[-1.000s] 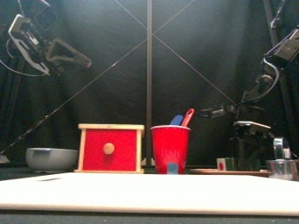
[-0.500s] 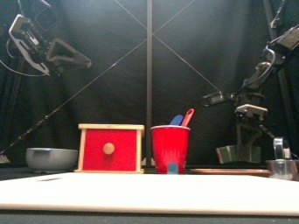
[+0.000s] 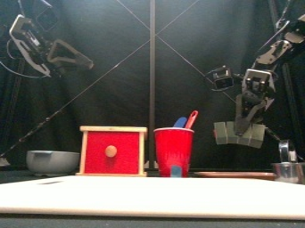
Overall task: Place sushi on board then cut the sushi with the knife then place the pieces on the plate
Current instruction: Place the sushi on the board
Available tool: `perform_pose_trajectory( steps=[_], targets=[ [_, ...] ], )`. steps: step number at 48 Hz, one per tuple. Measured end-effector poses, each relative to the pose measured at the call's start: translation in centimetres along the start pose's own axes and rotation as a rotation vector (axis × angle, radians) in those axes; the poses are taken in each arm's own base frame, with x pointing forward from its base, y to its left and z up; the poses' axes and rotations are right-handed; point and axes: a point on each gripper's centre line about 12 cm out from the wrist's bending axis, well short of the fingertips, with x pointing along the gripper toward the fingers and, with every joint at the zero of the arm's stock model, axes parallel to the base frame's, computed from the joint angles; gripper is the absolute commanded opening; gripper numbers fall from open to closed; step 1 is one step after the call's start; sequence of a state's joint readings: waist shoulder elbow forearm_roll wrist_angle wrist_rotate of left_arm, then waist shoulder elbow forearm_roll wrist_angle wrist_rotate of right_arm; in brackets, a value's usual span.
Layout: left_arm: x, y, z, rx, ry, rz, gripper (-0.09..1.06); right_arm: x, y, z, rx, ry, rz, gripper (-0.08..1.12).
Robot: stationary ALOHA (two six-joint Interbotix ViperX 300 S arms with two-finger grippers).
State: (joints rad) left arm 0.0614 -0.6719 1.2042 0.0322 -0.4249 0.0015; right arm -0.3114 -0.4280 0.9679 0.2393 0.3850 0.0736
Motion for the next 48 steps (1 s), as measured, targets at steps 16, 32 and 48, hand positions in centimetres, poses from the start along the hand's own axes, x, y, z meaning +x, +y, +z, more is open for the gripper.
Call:
perform_pose_trajectory(
  steps=[16,32,48],
  targets=[
    [0.0,0.0,0.0,-0.001,0.000,-0.002,-0.02,0.8,2.9,-1.0,0.199,-0.062,0.073,0.64],
    [-0.1,0.0,-0.2,-0.001,0.005,-0.002,-0.02,3.3,4.8,-2.4,0.340,0.017,0.063,0.64],
    [-0.1,0.0,-0.3,0.002,0.008,-0.002,-0.02,5.5,8.4,-1.3,0.379,0.058,0.049,0.64]
  ],
)
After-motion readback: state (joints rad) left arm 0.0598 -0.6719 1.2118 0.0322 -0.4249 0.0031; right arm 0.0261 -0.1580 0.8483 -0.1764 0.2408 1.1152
